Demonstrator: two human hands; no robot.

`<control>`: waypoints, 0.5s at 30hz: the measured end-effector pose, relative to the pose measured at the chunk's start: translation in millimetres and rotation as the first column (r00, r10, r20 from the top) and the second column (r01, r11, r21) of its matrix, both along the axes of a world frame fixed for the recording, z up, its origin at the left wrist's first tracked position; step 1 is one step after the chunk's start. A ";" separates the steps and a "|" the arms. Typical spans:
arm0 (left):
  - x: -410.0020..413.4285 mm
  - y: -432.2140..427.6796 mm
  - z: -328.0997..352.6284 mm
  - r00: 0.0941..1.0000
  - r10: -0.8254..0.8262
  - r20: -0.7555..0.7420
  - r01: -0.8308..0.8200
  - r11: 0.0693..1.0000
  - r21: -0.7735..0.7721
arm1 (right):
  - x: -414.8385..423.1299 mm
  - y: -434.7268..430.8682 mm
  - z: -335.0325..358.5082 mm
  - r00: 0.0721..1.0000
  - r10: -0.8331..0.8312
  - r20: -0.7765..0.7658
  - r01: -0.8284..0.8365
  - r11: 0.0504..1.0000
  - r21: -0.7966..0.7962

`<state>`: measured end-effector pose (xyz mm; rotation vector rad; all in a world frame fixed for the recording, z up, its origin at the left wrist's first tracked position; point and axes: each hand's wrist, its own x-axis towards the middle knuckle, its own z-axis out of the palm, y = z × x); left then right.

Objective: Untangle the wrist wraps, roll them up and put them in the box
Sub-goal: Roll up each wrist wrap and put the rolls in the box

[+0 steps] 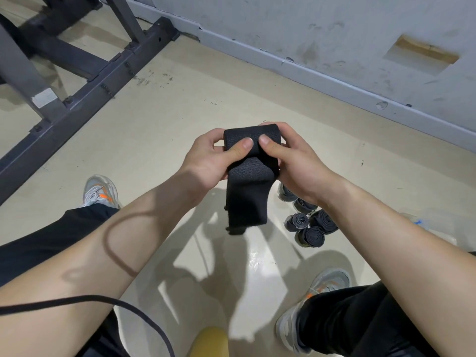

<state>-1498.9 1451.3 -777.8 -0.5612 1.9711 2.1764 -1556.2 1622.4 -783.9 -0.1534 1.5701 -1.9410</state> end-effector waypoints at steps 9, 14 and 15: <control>3.6 3.7 -2.5 0.997 -0.036 -0.065 0.029 0.995 -0.097 | -1.7 -3.7 -1.8 0.988 -0.008 -0.156 0.035 0.985 0.170; -1.1 4.3 4.6 0.998 -0.065 0.027 0.067 0.993 -0.093 | 2.7 -0.9 -6.1 0.985 -0.025 -0.172 0.046 0.992 0.116; -1.7 4.0 5.7 0.997 -0.065 0.032 0.068 0.993 -0.093 | 4.1 -1.3 -6.1 0.984 -0.027 -0.175 0.048 0.992 0.114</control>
